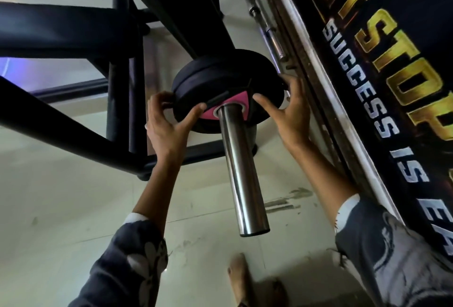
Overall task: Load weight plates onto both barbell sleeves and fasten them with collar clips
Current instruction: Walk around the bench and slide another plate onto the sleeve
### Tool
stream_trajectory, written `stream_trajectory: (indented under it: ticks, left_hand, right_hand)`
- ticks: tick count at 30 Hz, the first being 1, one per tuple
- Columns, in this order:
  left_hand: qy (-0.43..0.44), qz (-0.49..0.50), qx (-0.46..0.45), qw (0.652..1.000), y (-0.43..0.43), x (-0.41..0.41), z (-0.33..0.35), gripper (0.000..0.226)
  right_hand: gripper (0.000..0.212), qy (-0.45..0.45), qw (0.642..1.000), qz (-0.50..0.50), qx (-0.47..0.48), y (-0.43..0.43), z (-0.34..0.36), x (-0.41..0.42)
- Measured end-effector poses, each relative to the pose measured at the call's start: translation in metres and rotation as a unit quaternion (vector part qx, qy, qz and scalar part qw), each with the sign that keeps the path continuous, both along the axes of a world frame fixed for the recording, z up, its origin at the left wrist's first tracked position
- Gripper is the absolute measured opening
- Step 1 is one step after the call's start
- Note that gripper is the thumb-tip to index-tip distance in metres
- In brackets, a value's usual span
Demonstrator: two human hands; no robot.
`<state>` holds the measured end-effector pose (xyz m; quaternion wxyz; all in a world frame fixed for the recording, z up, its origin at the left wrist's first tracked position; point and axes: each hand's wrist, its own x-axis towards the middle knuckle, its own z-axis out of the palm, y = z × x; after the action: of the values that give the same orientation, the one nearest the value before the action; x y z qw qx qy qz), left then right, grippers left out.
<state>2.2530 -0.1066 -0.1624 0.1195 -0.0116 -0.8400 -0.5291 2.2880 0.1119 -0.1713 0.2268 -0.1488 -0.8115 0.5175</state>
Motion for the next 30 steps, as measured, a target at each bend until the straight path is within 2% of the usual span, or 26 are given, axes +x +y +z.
stream_trajectory:
  ticks: [7, 12, 14, 15, 17, 19, 23, 26, 30]
  left_hand:
    - [0.016, -0.035, -0.048, 0.998, -0.007, -0.015, 0.009, 0.050]
    - [0.051, -0.103, -0.134, 0.984, -0.015, -0.014, 0.008, 0.060]
    - [0.045, -0.128, -0.160, 0.978, -0.015, -0.015, 0.010, 0.063]
    - [0.036, -0.150, -0.148, 0.977, -0.012, -0.016, 0.010, 0.064]
    - [0.016, -0.192, -0.057, 0.980, -0.003, -0.019, 0.010, 0.057]
    - [0.016, -0.186, 0.011, 0.982, 0.004, -0.021, 0.006, 0.048]
    - [0.050, -0.122, 0.025, 0.991, 0.007, -0.014, -0.005, 0.058]
    - [0.083, -0.141, 0.039, 0.986, 0.002, 0.015, -0.008, 0.047]
    - [0.079, -0.134, 0.076, 0.985, -0.011, 0.081, -0.017, 0.038]
  right_hand:
    - [0.056, 0.019, 0.999, -0.002, -0.025, 0.005, 0.002, -0.002]
    - [0.061, 0.028, 0.999, 0.007, 0.044, 0.009, 0.005, -0.002]
    - [0.063, 0.035, 0.998, 0.028, 0.040, 0.009, 0.003, 0.001]
    - [0.066, 0.035, 0.998, 0.044, 0.015, 0.008, 0.001, 0.003]
    - [0.067, 0.023, 0.997, 0.066, -0.024, 0.005, -0.003, 0.004]
    - [0.061, 0.022, 0.997, 0.066, -0.042, 0.004, -0.004, 0.000]
    - [0.050, 0.063, 0.994, 0.073, -0.045, 0.004, 0.001, 0.005]
    - [0.057, 0.092, 0.993, 0.075, -0.030, -0.005, -0.002, 0.030]
    - [0.073, 0.091, 0.995, 0.039, 0.022, -0.016, -0.007, 0.089]
